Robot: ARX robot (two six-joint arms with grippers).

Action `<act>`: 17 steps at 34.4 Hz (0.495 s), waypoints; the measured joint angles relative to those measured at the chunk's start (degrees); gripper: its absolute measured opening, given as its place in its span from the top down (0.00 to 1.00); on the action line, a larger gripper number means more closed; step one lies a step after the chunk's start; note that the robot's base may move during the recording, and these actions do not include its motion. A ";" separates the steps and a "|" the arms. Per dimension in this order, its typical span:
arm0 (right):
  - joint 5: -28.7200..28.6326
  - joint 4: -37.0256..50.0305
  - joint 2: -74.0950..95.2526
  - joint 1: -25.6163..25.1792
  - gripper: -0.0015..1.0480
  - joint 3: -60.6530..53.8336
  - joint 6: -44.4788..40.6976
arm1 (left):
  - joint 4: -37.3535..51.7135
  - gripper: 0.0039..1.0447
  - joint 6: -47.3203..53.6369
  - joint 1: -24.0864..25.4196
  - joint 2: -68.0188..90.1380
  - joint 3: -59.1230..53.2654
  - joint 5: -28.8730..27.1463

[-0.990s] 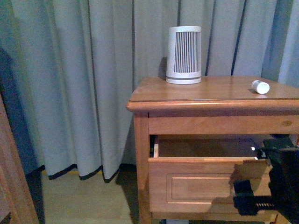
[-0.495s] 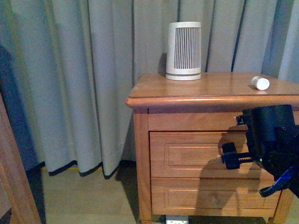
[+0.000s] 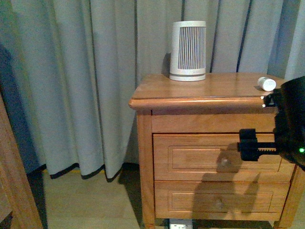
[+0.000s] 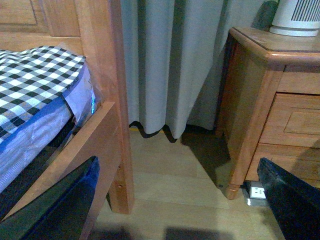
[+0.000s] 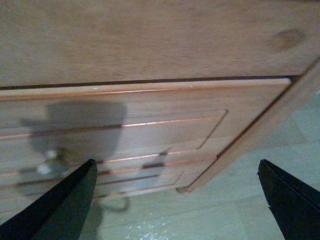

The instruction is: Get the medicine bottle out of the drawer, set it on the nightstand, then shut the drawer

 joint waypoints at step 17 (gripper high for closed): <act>9.68 -10.45 -63.65 2.36 0.07 -32.92 0.35 | 0.00 0.06 0.00 0.00 0.00 0.00 0.00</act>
